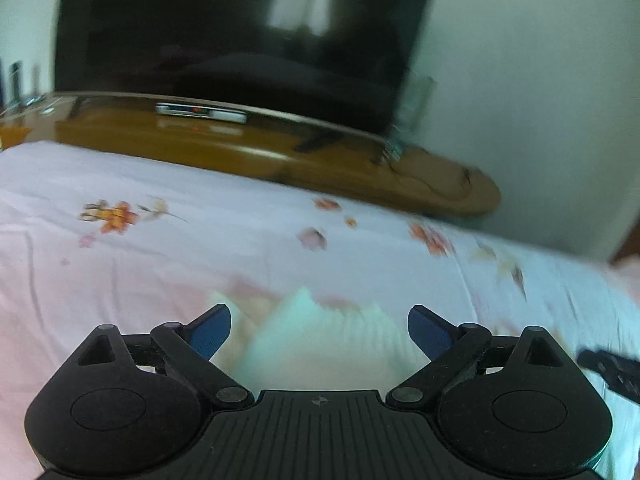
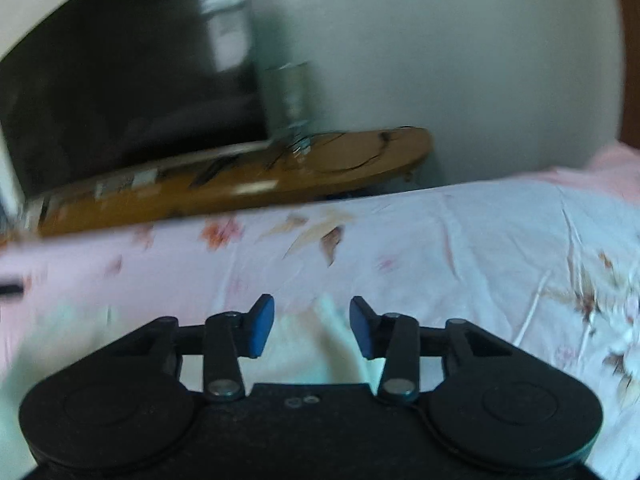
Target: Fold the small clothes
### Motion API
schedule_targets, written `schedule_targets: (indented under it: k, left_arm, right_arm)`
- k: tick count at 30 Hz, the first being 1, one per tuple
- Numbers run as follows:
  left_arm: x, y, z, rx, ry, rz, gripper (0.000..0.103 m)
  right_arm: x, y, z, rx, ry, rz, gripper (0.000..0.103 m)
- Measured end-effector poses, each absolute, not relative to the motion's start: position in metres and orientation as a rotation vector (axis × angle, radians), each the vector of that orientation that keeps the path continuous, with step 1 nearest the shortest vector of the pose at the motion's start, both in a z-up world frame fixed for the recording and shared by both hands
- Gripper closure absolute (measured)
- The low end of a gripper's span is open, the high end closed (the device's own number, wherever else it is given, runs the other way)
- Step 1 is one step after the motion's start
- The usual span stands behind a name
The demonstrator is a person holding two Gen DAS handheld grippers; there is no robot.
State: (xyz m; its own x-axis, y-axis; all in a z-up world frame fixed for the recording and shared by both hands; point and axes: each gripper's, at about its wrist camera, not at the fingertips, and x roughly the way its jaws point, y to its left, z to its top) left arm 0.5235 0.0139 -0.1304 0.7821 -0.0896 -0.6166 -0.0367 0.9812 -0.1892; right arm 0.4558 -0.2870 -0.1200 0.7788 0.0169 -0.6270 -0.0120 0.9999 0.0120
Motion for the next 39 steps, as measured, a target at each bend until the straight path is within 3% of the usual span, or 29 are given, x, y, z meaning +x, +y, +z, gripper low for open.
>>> schedule_targets:
  k: [5,9,13,24,26,29,39]
  left_arm:
    - [0.527,-0.005,-0.163,-0.081,0.743,-0.015,0.008]
    - [0.526,0.025,-0.177,-0.13,0.775,0.098,0.008]
    - [0.522,0.041,-0.171,-0.166,0.782,0.128,0.008]
    - [0.538,-0.033,-0.173,0.036,0.783,-0.04,0.007]
    - [0.536,-0.027,-0.173,0.047,0.774,-0.018,0.0]
    - [0.534,0.001,-0.172,-0.064,0.801,0.041,0.0]
    - [0.469,-0.012,-0.146,-0.008,0.718,-0.039,0.0]
  right_arm:
    - [0.456,-0.263,-0.142,-0.092,0.746,0.062,0.069]
    - [0.463,-0.283,-0.16,-0.113,0.779,-0.03,0.069]
    - [0.462,-0.295,-0.151,-0.06,0.779,-0.045,0.07]
    - [0.479,-0.243,-0.156,-0.152,0.772,0.082,0.068]
    - [0.477,-0.244,-0.164,-0.202,0.782,0.055,0.066]
    - [0.476,-0.268,-0.164,-0.184,0.766,-0.019,0.062]
    - [0.419,-0.265,-0.13,-0.049,0.736,-0.021,0.063]
